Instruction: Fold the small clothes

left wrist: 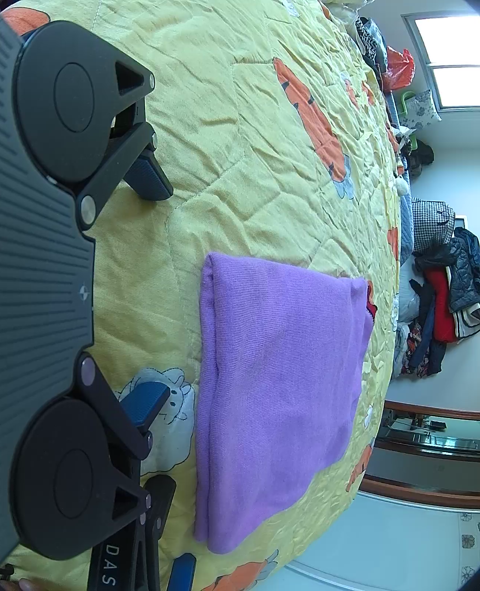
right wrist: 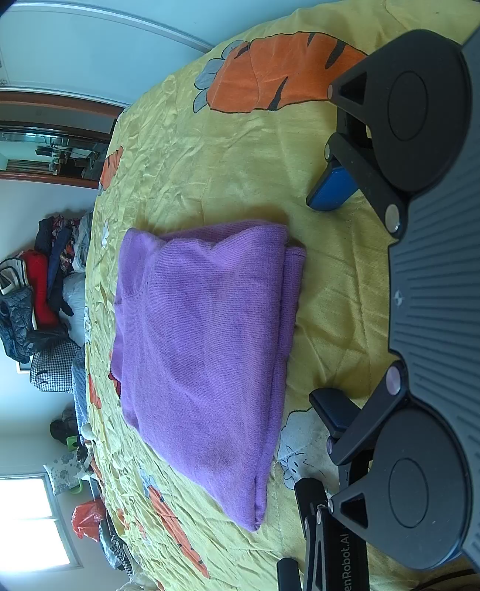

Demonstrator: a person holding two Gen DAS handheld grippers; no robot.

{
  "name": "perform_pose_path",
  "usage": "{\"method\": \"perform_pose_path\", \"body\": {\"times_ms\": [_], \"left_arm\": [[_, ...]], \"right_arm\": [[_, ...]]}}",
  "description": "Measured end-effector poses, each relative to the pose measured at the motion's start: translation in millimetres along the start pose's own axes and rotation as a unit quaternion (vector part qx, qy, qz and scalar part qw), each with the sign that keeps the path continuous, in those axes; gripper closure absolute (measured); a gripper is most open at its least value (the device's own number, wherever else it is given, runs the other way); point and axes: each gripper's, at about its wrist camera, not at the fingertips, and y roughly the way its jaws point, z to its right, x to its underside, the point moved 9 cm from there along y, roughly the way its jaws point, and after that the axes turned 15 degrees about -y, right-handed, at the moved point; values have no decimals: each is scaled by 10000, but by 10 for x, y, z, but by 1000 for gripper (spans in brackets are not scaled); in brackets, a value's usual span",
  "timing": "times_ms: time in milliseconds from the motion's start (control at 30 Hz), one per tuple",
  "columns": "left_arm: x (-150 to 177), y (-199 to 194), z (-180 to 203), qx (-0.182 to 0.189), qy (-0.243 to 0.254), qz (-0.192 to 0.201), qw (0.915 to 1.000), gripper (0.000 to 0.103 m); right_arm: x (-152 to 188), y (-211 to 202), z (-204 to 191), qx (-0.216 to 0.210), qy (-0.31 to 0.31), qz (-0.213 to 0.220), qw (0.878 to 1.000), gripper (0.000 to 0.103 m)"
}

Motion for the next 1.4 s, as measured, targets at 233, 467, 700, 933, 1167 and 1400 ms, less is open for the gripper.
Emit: {"method": "perform_pose_path", "body": {"times_ms": [233, 467, 700, 933, 1167, 1400], "left_arm": [[-2, 2, -3, -10, 2, 7, 10000, 0], [-6, 0, -1, -10, 3, 7, 10000, 0], [-4, 2, -4, -10, 5, 7, 10000, 0], [-5, 3, -5, -10, 4, 7, 10000, 0], [-5, 4, -7, -11, 5, 8, 10000, 0], [-4, 4, -8, -11, 4, 10, 10000, 0]], "right_arm": [[-16, -12, -48, -193, -110, 54, 9997, 0], [-21, -4, -62, -163, -100, 53, 9998, 0], [-18, -6, -61, -162, -102, 54, 9998, 0], [-18, -6, -61, -161, -103, 56, 9998, 0], [-17, -8, -61, -161, -103, 56, 9998, 0], [-17, -7, -62, -159, -103, 56, 9998, 0]]}}
